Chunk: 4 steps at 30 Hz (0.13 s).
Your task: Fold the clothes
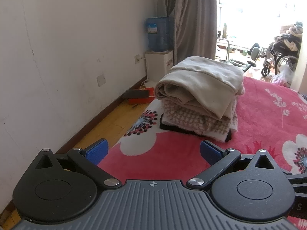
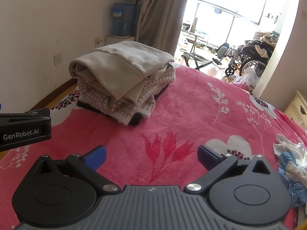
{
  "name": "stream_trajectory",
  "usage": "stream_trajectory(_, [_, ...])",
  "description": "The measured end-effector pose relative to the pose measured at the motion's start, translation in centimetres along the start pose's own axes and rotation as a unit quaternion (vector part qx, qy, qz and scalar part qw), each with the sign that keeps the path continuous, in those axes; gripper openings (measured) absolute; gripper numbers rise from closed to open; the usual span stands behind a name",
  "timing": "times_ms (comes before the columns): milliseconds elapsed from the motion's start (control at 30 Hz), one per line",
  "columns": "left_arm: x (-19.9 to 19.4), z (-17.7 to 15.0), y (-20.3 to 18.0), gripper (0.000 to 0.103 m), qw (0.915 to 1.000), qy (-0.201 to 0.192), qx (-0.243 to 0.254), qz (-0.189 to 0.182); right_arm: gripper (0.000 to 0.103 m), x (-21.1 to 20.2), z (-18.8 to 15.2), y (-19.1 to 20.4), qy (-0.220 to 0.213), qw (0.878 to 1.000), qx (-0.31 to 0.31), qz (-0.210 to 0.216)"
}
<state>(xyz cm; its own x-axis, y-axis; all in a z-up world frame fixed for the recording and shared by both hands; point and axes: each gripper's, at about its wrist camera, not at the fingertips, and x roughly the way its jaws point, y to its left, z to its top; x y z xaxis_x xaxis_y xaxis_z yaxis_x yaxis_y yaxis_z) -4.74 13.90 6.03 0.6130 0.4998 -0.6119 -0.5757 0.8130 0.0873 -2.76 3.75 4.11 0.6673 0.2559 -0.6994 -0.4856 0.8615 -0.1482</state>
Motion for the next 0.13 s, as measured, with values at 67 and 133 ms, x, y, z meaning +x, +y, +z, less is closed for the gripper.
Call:
stream_trajectory(67, [0.03,0.01,0.03,0.103,1.0000,0.001,-0.001,0.000,0.103,-0.02,-0.06,-0.03,0.001,1.000,0.001,-0.001])
stream_trajectory(133, [0.00,-0.02,0.06,0.103,1.0000,0.001,-0.001,-0.001,0.103,-0.01,-0.08,-0.02,0.001,1.000,0.000,-0.001])
